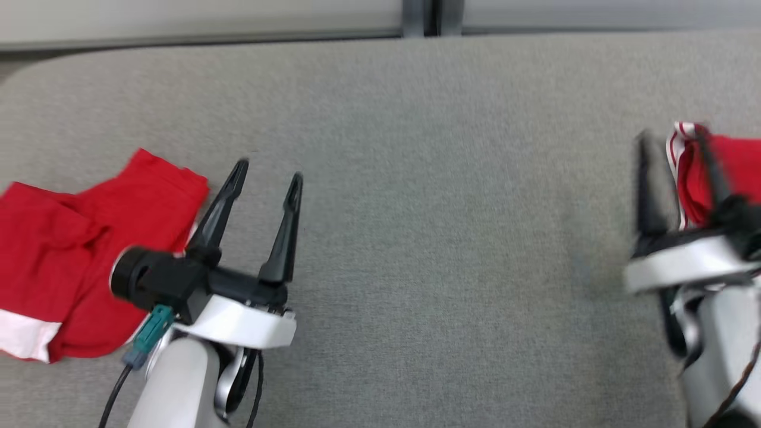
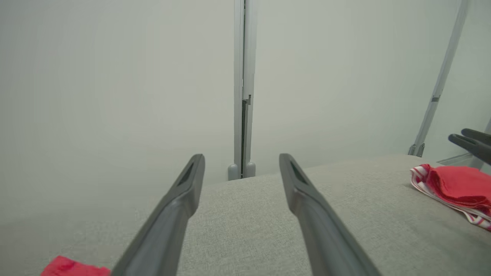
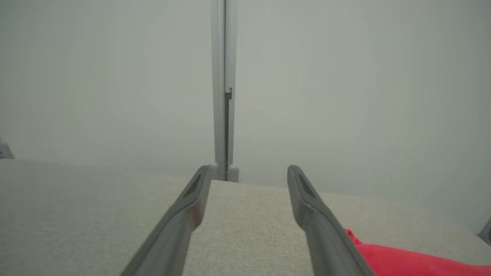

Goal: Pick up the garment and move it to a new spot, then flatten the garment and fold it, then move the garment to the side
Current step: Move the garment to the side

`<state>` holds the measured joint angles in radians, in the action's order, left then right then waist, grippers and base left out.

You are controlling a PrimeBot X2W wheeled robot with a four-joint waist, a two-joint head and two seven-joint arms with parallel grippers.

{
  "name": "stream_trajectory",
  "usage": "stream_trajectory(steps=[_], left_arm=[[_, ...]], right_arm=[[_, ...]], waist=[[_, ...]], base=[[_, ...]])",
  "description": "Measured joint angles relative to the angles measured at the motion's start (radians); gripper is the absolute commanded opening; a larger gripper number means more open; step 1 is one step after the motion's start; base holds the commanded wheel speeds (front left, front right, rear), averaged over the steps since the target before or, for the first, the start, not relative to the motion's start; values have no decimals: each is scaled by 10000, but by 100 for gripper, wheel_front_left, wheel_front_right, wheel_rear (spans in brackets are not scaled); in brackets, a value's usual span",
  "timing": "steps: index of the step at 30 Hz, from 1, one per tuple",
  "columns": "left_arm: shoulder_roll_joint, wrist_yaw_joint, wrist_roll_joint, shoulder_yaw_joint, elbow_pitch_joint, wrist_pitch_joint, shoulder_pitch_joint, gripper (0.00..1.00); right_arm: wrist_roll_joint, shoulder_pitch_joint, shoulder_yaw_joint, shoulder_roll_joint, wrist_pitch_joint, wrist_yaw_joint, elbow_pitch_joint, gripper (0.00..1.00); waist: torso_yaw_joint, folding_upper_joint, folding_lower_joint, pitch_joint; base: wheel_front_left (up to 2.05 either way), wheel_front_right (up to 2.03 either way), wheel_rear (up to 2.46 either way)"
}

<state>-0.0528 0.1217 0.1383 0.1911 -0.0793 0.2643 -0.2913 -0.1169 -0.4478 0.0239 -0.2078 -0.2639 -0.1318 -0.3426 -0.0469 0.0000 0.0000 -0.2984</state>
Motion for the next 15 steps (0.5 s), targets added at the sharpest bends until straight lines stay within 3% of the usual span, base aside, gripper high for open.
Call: stream_trajectory(steps=[4,15], left_arm=[[19,-167,236,-351,-305,-2,680,100],[36,-349,236,-330,-589,-2,1742,100]], right_arm=[[-82,860,541,435,0,0,-151,100],[224,2568,125,1329,2,4,1064,100]], waist=[[-230,0,0,728],[-577,0,0,1976]], base=[[0,0,0],[0,0,0]])
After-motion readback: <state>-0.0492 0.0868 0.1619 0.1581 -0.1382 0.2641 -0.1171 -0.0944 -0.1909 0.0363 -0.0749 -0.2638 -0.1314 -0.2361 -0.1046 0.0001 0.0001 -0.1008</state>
